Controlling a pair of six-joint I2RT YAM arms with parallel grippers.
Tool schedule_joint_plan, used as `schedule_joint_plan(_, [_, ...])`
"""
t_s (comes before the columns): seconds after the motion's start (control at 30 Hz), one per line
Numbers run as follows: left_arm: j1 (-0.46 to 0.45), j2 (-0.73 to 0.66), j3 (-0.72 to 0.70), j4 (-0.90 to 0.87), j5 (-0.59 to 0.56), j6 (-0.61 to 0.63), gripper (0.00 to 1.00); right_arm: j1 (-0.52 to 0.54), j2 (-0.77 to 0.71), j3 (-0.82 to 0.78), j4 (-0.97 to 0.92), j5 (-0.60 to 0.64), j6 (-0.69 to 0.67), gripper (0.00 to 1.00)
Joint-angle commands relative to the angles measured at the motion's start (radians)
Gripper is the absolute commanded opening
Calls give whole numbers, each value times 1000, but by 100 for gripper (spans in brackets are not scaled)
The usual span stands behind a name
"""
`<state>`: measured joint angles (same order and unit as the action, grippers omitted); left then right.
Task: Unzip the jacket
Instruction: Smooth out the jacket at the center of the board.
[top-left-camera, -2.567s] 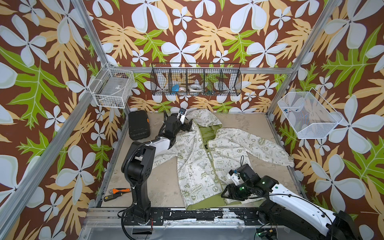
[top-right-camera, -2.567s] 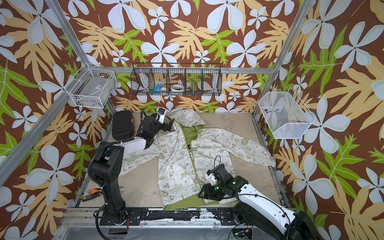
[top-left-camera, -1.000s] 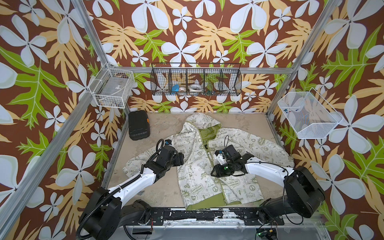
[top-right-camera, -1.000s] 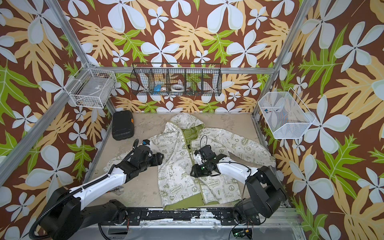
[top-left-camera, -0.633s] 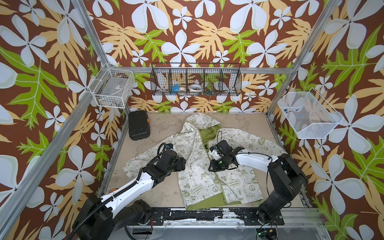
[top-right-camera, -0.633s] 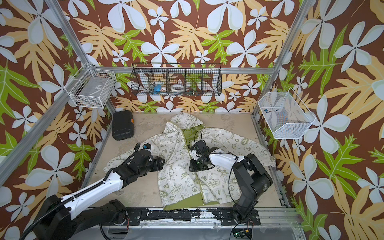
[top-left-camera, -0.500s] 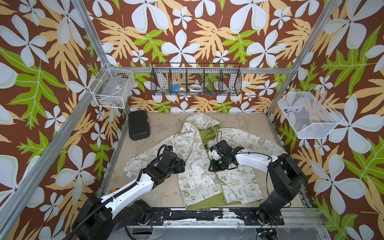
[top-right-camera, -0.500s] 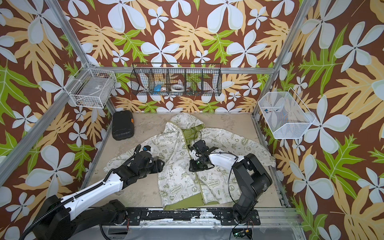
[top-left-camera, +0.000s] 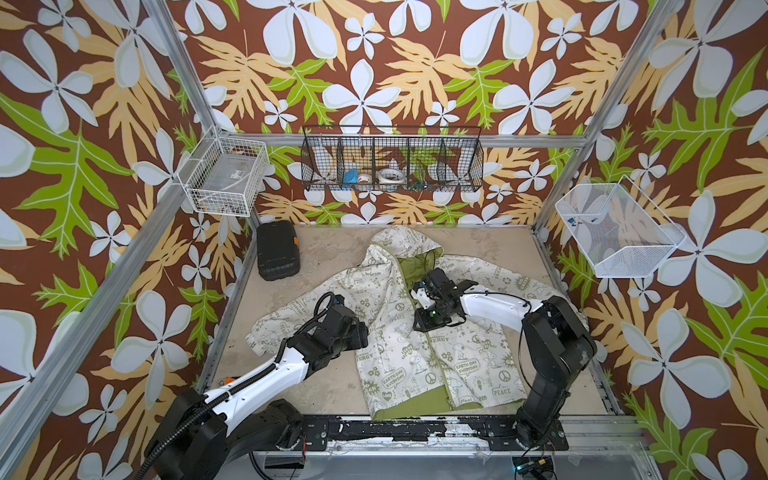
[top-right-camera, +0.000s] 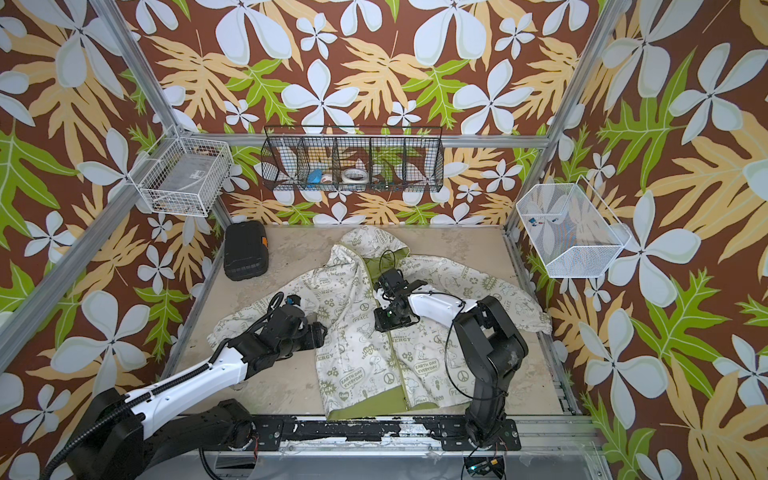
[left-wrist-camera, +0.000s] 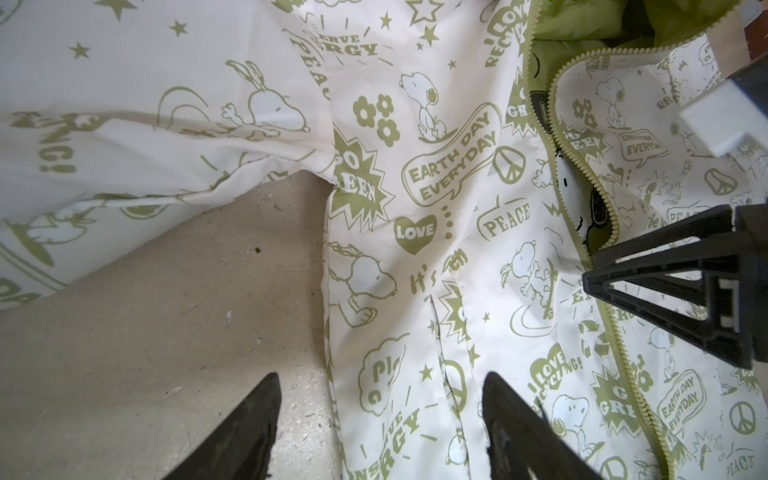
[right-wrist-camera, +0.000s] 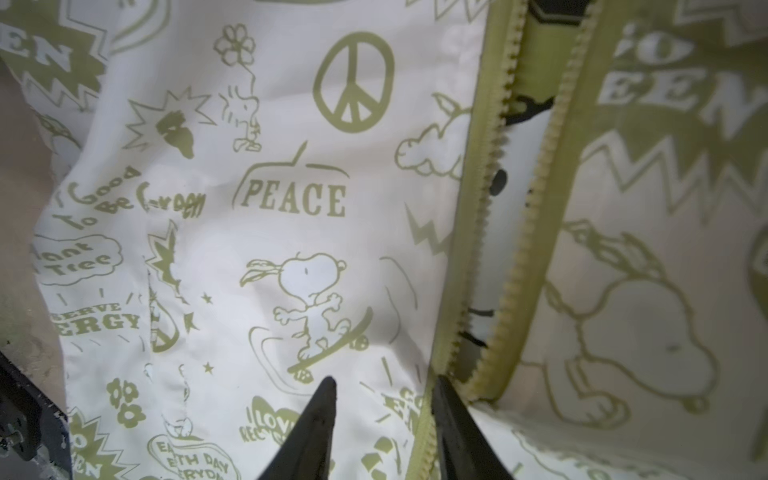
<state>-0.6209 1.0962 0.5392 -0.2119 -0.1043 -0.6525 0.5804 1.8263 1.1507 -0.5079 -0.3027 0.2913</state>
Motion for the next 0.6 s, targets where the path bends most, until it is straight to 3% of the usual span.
schedule_joint_plan(0.0, [0,9,2,-6,-9,-1,77,-8,15,8,-25,53,-30,39])
schedule_joint_plan(0.27, [0,23,4,-4,-20,4,77,-10,20,-32,-22,-38,-34,35])
schedule_joint_plan(0.57, [0,28,3,-1,-22,11,77,33,-72,-140,13,-102,16,32])
